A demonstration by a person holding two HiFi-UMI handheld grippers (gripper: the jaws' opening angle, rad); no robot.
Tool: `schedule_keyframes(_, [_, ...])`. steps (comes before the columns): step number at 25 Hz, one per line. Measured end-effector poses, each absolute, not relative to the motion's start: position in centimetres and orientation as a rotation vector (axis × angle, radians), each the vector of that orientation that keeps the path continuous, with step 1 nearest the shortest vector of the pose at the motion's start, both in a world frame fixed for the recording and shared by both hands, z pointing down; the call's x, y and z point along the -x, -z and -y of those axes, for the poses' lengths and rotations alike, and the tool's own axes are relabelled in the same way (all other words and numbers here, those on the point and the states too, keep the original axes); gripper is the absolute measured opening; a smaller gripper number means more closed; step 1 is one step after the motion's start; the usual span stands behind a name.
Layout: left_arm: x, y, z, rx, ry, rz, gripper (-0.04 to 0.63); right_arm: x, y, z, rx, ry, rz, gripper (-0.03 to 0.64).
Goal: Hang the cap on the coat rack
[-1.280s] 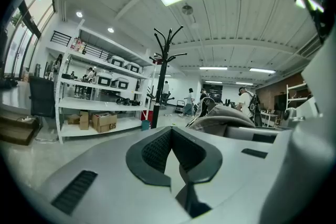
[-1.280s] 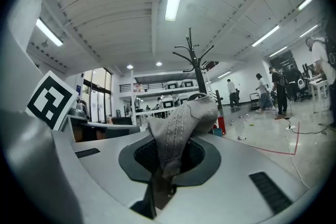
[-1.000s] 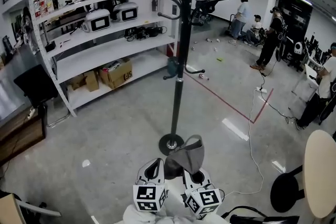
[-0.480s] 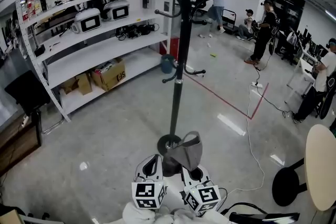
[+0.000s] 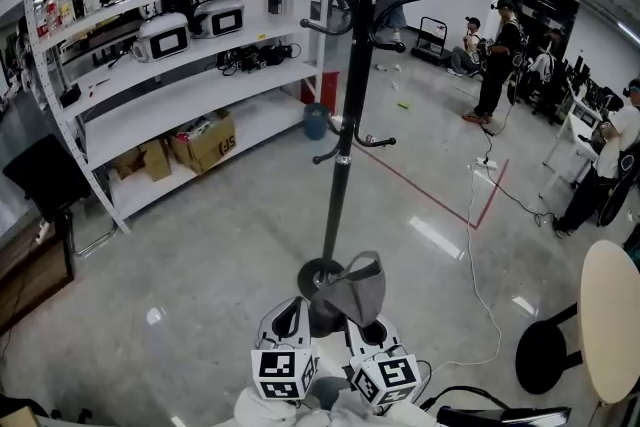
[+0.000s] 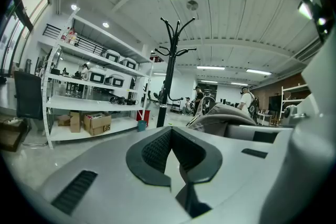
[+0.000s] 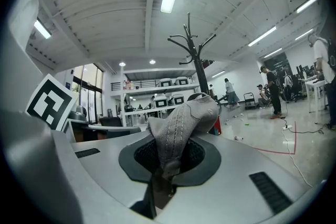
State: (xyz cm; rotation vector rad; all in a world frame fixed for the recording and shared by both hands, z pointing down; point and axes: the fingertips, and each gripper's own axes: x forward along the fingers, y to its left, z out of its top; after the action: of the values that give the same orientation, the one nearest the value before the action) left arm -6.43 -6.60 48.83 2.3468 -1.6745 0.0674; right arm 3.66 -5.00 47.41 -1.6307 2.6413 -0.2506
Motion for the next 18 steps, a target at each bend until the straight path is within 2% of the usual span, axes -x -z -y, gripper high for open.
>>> schedule_keyframes(18, [7.4, -49.0, 13.4, -2.332, -0.072, 1.702, 0.003, -2.1, -46.8, 12.3, 1.570, 0.210, -2.673, 0.041])
